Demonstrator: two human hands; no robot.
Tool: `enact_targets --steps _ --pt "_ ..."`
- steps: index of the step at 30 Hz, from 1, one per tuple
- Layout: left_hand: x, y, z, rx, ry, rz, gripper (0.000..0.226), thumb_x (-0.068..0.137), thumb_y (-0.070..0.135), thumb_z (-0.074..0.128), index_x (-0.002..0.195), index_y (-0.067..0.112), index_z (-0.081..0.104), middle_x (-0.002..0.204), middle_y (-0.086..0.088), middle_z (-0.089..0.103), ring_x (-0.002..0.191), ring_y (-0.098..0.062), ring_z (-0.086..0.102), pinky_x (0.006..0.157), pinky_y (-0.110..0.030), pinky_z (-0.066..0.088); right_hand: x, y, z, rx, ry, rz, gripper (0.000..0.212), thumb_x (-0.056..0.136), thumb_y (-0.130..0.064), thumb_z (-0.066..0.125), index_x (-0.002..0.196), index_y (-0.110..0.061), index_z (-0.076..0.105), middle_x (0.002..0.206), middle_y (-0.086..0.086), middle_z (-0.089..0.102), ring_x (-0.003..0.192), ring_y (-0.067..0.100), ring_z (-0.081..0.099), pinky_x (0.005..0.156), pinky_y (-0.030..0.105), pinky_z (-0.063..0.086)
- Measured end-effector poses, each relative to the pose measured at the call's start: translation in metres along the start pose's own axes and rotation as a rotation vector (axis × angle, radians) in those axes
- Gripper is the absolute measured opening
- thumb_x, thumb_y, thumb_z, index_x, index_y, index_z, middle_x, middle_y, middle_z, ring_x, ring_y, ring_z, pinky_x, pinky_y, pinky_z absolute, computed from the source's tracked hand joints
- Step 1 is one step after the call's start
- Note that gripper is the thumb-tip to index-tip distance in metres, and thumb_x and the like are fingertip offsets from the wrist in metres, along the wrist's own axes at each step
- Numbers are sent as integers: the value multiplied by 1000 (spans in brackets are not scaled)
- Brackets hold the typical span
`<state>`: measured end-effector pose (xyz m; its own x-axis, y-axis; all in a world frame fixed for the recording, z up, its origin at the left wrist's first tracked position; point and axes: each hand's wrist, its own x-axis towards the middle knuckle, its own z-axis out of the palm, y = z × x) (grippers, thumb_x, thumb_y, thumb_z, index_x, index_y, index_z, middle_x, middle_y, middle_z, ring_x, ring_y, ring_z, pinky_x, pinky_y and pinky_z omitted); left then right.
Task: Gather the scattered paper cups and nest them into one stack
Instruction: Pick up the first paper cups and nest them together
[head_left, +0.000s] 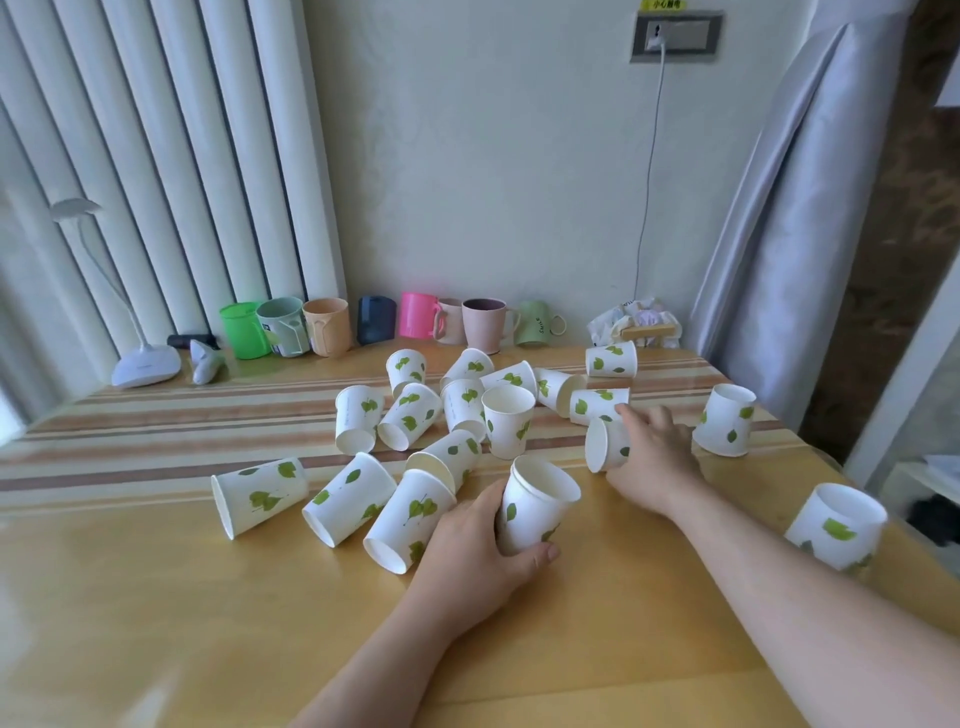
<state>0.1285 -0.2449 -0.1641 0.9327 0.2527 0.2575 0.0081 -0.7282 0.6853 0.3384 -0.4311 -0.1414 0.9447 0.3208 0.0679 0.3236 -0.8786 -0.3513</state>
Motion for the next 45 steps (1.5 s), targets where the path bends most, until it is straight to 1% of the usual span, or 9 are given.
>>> enact_targets --steps 6,10,14,16,22,30,36,41,45 --pt "3 1 3 64 -21 -9 52 84 59 79 126 33 63 94 20 63 90 -15 65 81 -35 56 -9 7 7 131 130 41 71 81 -28 76 146 -34 51 144 -1 41 132 35 42 95 45 48" --pt "5 1 2 12 6 -87 42 81 55 78 116 37 62 92 14 72 78 -16 71 77 -39 62 -38 -6 13 997 303 127 61 75 -42 88 127 -40 56 128 -14 67 115 18 68 83 35 56" --pt "9 -2 4 -9 170 -163 44 79 51 81 116 33 67 100 15 68 86 -16 69 80 -37 58 -48 -34 15 1617 -48 160 29 96 -32 83 122 -30 71 123 4 83 116 35 77 98 53 58" --pt "9 -3 6 27 207 -141 53 78 52 82 126 33 68 109 14 63 98 -11 60 83 -28 46 -51 -50 12 1623 -155 36 36 89 -35 85 122 -27 74 121 7 83 113 34 76 104 57 55" --pt "8 -4 6 29 221 -122 54 77 55 82 127 36 68 108 20 60 95 -1 55 77 -6 37 -42 -79 11 1606 -255 -148 32 83 -31 78 115 -33 79 116 3 83 102 23 78 81 43 59" --pt "9 -3 6 33 185 -134 65 77 67 82 135 42 65 108 22 60 102 -8 63 84 -38 62 -46 -68 37 1619 -278 -228 72 73 -34 88 141 -22 67 132 11 79 116 28 77 82 39 62" --pt "6 -2 2 -11 233 -176 45 77 64 86 111 42 67 93 20 74 89 0 67 76 -30 59 -50 -58 34 1518 -442 -253 70 76 -35 90 142 -26 67 142 32 62 124 43 71 91 50 56" --pt "3 6 0 -124 236 -206 46 74 57 88 111 44 64 91 23 75 86 8 71 54 -7 51 -59 -63 38 1221 -439 -335 73 68 -27 94 136 -32 69 124 -5 81 108 31 77 88 41 65" --pt "-1 5 -1 -77 178 -168 70 71 48 93 127 44 51 108 29 71 100 7 69 71 -3 50 -61 -65 40 1001 -348 -350 64 65 -34 95 124 -39 72 117 -17 81 110 8 75 88 34 63"
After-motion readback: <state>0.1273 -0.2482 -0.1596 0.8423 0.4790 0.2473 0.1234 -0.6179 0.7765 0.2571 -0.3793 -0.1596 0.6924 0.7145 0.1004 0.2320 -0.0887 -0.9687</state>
